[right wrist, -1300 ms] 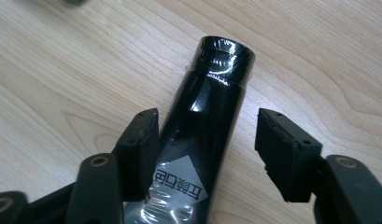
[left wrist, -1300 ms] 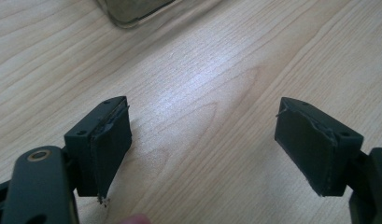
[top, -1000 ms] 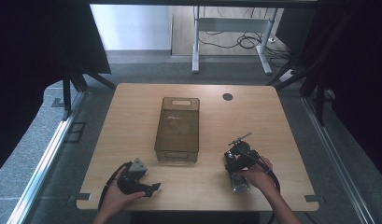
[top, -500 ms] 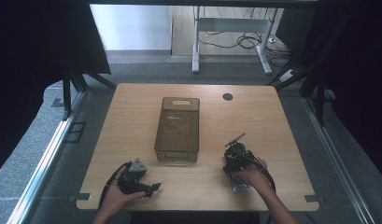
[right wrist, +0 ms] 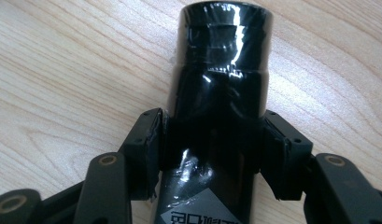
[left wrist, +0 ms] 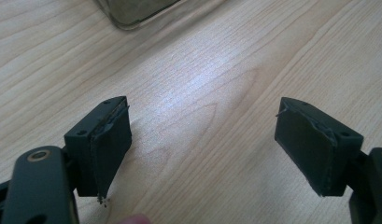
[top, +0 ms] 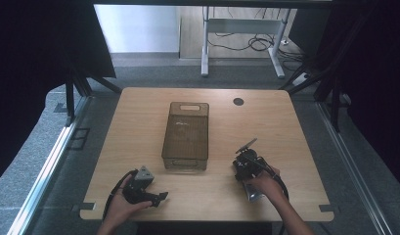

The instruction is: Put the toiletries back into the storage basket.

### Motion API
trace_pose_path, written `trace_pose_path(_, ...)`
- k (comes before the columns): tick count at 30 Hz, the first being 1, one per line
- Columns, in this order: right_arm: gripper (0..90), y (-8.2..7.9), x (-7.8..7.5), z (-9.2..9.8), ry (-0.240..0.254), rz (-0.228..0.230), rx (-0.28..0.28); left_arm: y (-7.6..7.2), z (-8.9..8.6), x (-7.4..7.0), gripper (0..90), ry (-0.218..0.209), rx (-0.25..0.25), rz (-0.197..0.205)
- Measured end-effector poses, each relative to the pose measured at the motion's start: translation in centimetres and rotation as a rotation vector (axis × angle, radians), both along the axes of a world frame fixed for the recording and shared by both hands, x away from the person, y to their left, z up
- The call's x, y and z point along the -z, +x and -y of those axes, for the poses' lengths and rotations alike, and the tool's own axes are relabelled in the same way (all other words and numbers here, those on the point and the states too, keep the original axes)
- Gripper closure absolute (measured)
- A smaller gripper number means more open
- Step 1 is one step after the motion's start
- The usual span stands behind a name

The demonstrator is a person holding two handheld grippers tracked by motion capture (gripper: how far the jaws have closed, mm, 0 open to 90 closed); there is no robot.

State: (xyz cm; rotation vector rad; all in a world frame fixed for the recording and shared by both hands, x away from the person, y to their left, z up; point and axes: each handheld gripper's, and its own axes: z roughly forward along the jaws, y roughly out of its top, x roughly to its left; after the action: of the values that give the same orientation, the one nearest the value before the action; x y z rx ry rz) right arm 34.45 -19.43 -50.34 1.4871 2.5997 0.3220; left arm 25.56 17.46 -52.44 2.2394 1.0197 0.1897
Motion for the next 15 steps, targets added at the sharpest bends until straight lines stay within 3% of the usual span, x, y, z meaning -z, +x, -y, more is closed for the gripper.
trace_pose_path(15,47.2,0.63,-0.53,0.10,0.024,-0.055,-0.054,0.07,-0.21,0.03,19.0,0.000,-0.008,0.001)
